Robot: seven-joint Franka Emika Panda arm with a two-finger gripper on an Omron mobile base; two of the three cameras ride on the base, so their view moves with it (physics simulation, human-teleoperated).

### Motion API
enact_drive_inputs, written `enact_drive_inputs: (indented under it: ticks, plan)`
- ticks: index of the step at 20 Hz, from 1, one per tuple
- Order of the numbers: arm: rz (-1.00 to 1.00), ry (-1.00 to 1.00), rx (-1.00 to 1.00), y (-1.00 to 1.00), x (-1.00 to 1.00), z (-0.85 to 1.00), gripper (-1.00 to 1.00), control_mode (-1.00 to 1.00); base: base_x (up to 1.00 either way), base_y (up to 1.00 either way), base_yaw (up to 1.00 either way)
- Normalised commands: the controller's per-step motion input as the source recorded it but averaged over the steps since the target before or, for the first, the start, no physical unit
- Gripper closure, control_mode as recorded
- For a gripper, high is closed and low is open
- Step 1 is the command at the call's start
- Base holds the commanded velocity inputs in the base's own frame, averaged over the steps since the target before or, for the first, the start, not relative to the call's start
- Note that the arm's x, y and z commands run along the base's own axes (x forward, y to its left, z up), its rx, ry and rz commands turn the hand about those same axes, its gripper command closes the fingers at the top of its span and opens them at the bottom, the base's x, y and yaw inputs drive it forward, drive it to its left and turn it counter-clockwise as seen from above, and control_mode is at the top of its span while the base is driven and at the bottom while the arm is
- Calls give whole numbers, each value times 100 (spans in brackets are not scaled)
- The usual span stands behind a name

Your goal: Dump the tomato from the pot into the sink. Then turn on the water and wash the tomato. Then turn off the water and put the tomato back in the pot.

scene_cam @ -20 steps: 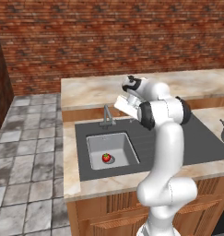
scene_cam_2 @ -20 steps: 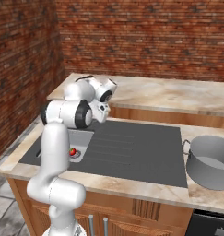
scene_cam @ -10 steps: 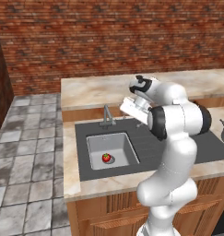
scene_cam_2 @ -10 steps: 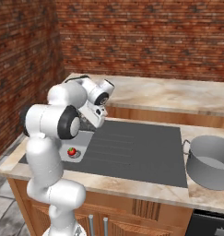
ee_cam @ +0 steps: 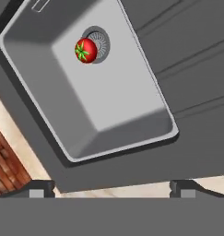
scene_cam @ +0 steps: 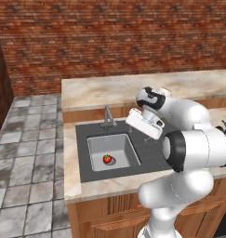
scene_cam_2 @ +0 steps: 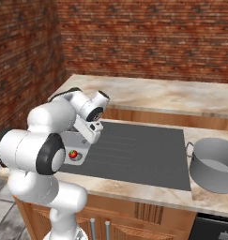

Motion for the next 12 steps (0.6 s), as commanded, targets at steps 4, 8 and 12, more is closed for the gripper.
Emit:
enact_drive_inputs:
  ticks: [4,8,12]
  plan:
    - [10,-11,0,37,-33,1,-100,-100,0,0,0]
    - [14,-12,0,64,-6,0,-100,-100,0,0,0]
    - [14,-17,-2,55,0,0,-100,-100,0,0,0]
